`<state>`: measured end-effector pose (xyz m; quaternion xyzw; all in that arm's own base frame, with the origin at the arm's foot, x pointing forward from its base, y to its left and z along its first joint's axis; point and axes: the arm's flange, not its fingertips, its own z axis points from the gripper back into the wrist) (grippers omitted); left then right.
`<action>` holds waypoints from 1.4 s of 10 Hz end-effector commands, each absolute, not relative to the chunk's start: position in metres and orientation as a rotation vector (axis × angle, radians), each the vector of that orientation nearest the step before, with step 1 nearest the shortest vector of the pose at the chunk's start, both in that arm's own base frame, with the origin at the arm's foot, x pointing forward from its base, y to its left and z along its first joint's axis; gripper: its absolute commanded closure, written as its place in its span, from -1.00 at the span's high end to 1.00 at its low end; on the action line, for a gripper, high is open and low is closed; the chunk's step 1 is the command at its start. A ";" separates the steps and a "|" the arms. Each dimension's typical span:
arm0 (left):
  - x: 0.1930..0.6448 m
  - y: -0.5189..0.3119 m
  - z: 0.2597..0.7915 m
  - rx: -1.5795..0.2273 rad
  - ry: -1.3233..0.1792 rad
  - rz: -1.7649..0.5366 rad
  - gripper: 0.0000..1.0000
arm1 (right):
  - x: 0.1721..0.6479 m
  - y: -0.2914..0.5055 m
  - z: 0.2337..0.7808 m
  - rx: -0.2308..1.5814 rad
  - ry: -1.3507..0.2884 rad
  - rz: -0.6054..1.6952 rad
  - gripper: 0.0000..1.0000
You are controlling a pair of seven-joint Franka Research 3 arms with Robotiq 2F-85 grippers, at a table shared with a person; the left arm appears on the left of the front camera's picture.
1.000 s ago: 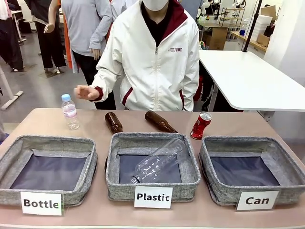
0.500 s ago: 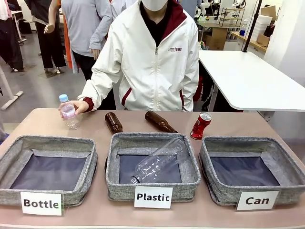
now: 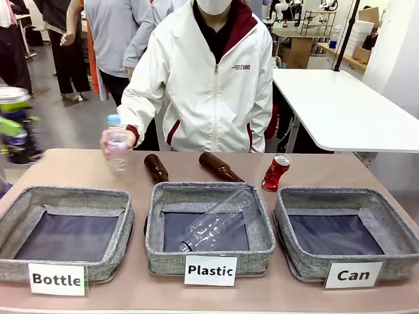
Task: Sort the can waste into the basket.
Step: Pick up the can waste from the table and place it in the right Fabric basket.
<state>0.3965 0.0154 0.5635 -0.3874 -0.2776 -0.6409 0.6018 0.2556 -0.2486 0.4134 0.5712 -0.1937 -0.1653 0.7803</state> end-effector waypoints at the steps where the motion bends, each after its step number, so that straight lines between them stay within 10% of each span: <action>1: 0.395 -0.066 0.586 -0.889 -0.612 -1.585 -0.10 | 0.258 -0.251 0.415 1.250 -0.451 -0.336 1.00; 6: 0.420 -0.207 0.583 -0.939 -0.579 -1.785 -0.10 | 0.258 -0.251 0.415 1.250 -0.451 -0.336 1.00; 11: 0.341 0.099 0.584 -0.743 -0.640 -1.379 -0.10 | 0.258 -0.251 0.415 1.250 -0.451 -0.336 1.00; 14: 0.336 0.139 0.555 -0.764 -0.684 -1.258 -0.10 | 0.258 -0.251 0.415 1.250 -0.451 -0.336 1.00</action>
